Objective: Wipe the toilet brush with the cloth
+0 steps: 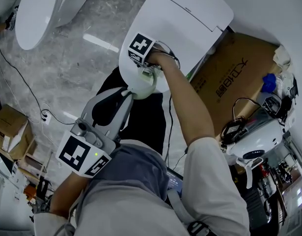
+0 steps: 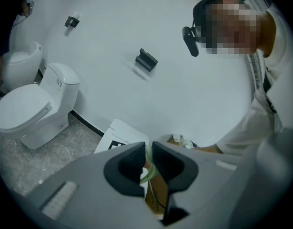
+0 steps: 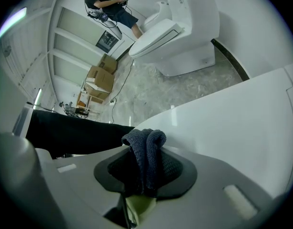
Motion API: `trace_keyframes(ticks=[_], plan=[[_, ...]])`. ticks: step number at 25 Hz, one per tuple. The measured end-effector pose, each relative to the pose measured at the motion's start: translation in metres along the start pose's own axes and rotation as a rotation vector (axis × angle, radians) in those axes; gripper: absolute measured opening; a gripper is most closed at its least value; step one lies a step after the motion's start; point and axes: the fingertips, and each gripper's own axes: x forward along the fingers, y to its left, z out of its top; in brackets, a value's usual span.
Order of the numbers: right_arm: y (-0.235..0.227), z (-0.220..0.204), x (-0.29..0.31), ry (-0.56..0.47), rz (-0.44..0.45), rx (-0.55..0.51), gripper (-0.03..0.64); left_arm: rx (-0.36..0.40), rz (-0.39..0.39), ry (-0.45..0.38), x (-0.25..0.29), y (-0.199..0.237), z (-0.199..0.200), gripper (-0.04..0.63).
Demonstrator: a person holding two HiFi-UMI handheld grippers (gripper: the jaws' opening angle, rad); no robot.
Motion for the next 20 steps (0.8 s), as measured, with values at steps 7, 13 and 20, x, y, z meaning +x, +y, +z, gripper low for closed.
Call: trace_keyframes(ticks=[7, 13, 20], plan=[[-0.009, 0.000, 0.007, -0.009, -0.027, 0.028, 0.118, -0.001, 0.001, -0.005, -0.001, 0.002, -0.001, 0.000], [-0.016, 0.000, 0.010, -0.029, -0.042, 0.082, 0.118, 0.009, 0.023, -0.007, -0.003, 0.006, 0.000, 0.000], [-0.024, -0.001, 0.010, -0.064, -0.065, 0.129, 0.118, 0.010, 0.026, -0.006, -0.004, 0.006, 0.001, 0.000]])
